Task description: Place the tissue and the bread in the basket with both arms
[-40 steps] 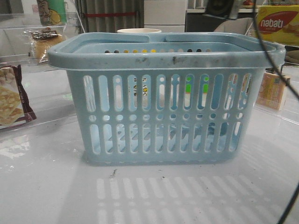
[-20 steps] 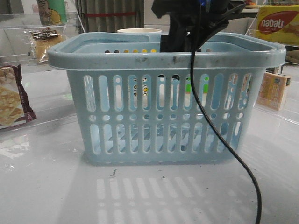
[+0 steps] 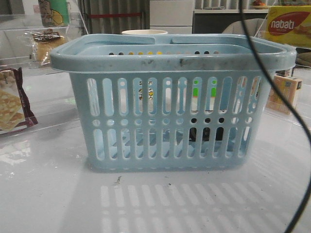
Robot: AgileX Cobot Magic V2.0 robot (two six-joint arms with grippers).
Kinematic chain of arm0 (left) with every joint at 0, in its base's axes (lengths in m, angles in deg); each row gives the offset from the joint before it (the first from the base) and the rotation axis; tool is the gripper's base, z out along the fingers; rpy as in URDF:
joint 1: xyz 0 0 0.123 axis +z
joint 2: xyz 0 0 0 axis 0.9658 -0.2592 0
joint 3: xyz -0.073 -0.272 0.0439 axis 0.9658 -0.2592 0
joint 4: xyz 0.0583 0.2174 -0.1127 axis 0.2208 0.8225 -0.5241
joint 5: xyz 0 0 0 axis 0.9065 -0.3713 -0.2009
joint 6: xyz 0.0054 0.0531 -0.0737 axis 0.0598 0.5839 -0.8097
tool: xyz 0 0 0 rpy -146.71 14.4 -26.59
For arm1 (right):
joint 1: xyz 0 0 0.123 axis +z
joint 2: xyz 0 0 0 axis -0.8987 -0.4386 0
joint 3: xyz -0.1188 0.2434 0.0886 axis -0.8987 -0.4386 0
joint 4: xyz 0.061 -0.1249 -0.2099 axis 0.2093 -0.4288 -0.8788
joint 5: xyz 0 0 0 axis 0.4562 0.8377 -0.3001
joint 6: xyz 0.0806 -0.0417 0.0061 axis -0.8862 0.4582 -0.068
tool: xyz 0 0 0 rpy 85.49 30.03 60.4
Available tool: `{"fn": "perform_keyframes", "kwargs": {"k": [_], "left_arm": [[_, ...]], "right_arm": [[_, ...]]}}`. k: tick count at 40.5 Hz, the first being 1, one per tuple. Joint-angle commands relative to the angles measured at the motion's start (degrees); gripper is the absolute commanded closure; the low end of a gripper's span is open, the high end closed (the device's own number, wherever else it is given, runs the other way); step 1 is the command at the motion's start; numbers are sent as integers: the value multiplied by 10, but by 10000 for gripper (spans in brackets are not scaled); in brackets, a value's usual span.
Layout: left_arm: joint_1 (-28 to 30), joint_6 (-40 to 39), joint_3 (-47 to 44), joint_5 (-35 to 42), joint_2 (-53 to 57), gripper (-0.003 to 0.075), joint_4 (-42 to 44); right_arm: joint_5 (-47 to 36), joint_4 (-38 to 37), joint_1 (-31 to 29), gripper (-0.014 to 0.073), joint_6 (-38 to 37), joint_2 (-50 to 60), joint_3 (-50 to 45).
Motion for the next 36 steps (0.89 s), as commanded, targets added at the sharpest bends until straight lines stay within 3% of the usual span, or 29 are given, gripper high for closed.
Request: {"fn": "perform_keyframes", "kwargs": {"k": [1,20,36], "left_arm": [[-4,2,16,44,-4,141,-6],[-4,2,16,44,-4,141,-6],[-4,2,16,44,-4,141,-6]], "right_arm": [[-44,-8,0,32,5,85,-35],[-32,-9,0,32,-6,331,-269],[-35,-9,-3,32,-30,373,-354]]}}
